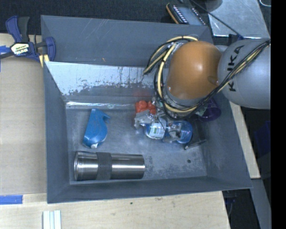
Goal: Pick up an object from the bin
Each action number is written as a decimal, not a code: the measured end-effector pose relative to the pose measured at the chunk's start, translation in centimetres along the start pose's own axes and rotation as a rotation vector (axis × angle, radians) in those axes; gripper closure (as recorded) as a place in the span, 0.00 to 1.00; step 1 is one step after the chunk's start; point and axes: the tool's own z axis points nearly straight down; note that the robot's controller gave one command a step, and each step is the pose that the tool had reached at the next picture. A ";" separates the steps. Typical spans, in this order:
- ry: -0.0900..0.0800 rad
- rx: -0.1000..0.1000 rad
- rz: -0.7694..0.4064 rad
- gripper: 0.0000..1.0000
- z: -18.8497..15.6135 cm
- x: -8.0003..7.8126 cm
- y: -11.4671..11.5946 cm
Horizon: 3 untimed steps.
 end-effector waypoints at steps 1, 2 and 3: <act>-0.015 0.018 0.288 0.00 -0.7 -1.6 -0.9; 0.004 -0.008 0.071 1.00 2.3 -2.0 -0.9; 0.005 -0.009 0.071 1.00 2.3 -2.0 -0.9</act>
Offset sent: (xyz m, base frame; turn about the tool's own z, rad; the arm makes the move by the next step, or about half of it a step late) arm 0.0186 0.0139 -0.0228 0.0654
